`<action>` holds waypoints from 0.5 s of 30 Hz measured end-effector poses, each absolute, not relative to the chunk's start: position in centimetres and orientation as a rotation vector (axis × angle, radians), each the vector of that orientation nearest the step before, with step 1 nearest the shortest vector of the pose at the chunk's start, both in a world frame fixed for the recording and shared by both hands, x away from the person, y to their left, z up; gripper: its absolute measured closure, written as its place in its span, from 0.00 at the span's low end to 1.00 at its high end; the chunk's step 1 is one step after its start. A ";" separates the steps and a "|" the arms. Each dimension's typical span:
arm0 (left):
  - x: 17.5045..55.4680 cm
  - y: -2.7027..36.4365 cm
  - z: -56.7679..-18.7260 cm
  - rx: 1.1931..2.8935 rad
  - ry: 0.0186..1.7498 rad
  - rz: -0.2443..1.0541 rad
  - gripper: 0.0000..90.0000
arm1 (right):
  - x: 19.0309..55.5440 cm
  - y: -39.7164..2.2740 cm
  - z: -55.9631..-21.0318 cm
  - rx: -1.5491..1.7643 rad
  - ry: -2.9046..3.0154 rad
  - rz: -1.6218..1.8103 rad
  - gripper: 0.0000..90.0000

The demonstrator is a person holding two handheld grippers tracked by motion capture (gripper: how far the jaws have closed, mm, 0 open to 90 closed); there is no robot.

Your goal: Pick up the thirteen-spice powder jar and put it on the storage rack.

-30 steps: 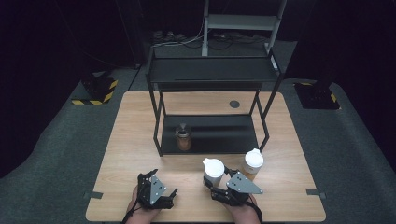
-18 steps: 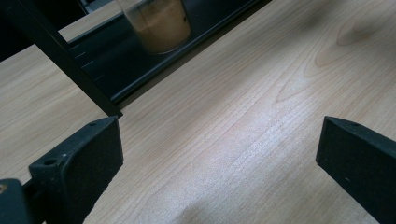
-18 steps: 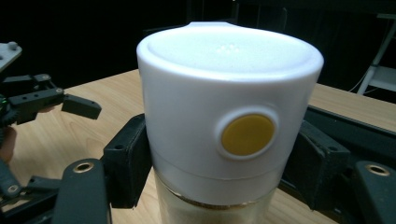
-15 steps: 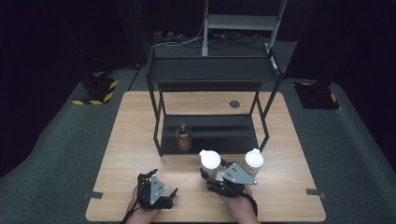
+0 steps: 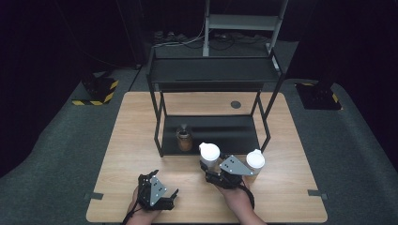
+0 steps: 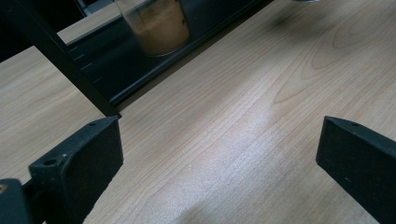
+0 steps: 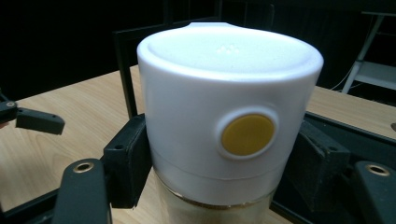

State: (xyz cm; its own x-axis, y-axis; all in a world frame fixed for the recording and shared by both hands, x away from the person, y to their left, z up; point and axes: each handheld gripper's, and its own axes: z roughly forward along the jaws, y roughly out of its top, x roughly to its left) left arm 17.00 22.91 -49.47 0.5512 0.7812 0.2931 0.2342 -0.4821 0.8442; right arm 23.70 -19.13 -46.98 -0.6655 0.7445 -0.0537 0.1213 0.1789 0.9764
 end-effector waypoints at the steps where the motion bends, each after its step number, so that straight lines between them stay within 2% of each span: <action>1: 17.0 22.9 -49.5 1.998 0.817 0.881 0.01 | 23.8 -19.1 -47.0 0.814 1.922 1.518 0.34; 15: 17.0 23.0 -49.5 1.998 0.814 0.881 0.01 | 25.2 -18.3 -47.0 0.837 1.899 1.497 0.34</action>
